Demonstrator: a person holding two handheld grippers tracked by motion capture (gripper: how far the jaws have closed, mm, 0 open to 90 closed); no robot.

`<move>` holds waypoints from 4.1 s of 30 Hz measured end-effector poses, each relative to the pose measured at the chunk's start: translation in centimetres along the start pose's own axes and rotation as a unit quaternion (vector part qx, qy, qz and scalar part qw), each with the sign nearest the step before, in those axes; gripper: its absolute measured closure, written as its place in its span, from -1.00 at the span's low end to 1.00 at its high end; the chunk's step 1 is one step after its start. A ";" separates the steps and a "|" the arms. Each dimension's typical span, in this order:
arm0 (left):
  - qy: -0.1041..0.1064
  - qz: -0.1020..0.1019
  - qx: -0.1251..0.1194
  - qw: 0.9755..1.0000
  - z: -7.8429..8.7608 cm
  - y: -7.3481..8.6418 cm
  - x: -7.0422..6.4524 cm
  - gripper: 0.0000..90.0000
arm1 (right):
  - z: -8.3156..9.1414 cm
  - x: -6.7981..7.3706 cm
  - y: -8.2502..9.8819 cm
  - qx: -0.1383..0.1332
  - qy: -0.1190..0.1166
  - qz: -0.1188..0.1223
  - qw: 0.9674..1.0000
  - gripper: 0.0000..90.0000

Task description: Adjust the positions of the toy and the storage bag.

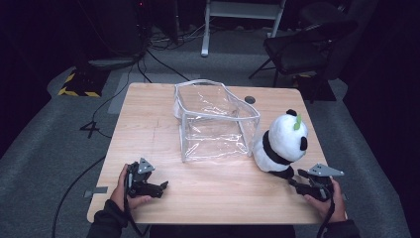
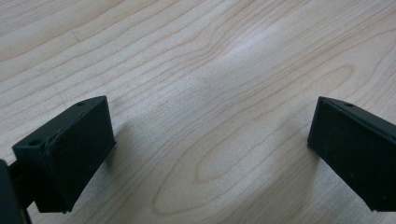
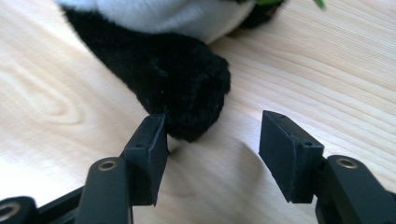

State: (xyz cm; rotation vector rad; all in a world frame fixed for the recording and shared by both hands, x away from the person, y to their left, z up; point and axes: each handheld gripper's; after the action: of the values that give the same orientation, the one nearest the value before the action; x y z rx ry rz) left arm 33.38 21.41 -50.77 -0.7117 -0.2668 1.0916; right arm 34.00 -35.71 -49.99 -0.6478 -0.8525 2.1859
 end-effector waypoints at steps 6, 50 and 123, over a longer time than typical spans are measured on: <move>0.001 0.001 0.001 1.000 0.0 0.0 0.0 -0.99 | -0.6 -1.3 -0.2 0.011 0.018 -0.015 1.000 -0.09; 0.002 0.001 0.001 1.000 0.0 0.0 0.0 -0.99 | 4.5 -1.1 -12.0 -0.142 0.052 -0.038 0.988 -0.69; -0.012 0.022 -0.008 1.000 1.3 1.7 -0.6 -0.93 | -0.4 -7.4 -11.9 -0.158 0.004 -0.074 0.985 -0.16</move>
State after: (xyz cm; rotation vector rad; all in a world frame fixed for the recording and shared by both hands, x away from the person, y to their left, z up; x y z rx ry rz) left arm 31.22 21.88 -50.82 -0.7214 -0.2808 1.1416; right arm 43.93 -34.62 -40.17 -0.7188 -1.2171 1.9304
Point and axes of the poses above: each handheld gripper's, and its own axes: z roughly backward along the jaws, y roughly out of its underside, x roughly to its left, and after that the axes turned 11 degrees about z, right-handed
